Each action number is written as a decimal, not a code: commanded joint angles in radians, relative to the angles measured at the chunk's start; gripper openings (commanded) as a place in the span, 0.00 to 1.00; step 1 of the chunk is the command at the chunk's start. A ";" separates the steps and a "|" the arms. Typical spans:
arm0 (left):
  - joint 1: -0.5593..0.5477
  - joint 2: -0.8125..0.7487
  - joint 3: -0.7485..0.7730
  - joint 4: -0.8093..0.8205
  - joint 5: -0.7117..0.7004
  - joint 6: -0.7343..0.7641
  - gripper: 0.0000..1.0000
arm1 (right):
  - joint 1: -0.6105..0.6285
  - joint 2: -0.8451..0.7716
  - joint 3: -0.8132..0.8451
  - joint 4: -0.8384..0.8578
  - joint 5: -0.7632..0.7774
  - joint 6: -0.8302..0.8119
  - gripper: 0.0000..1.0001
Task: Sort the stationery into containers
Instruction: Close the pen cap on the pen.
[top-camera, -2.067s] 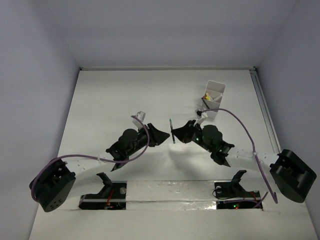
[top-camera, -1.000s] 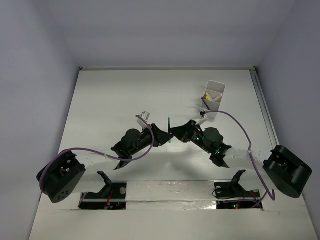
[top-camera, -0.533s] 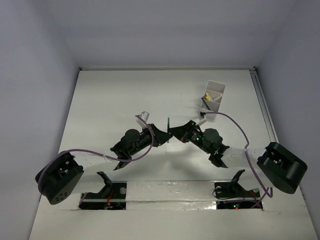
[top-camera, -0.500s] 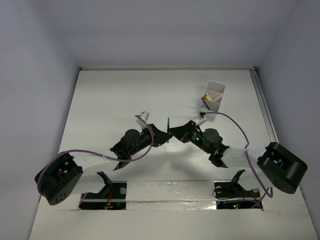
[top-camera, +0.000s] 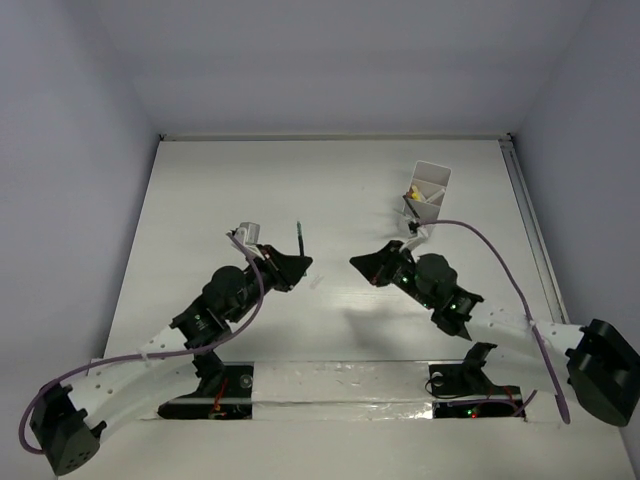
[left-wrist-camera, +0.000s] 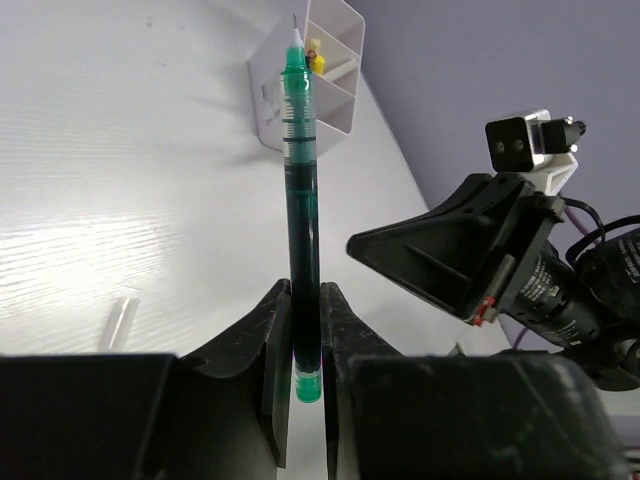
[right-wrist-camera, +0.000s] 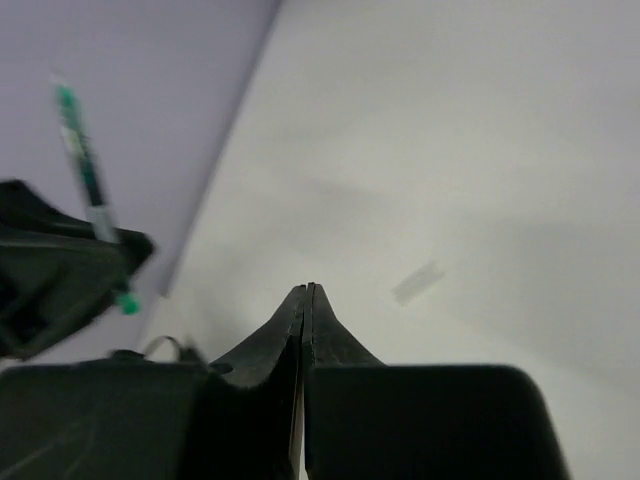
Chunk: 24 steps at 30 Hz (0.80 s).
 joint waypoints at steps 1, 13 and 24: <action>0.018 -0.072 0.074 -0.167 -0.054 0.052 0.00 | 0.006 0.109 0.142 -0.297 -0.063 -0.256 0.00; 0.036 -0.119 0.131 -0.218 -0.054 0.109 0.00 | 0.016 0.568 0.572 -0.646 -0.307 -0.458 0.07; 0.036 -0.152 0.056 -0.155 -0.043 0.086 0.00 | 0.057 0.771 0.637 -0.559 -0.320 -0.420 0.07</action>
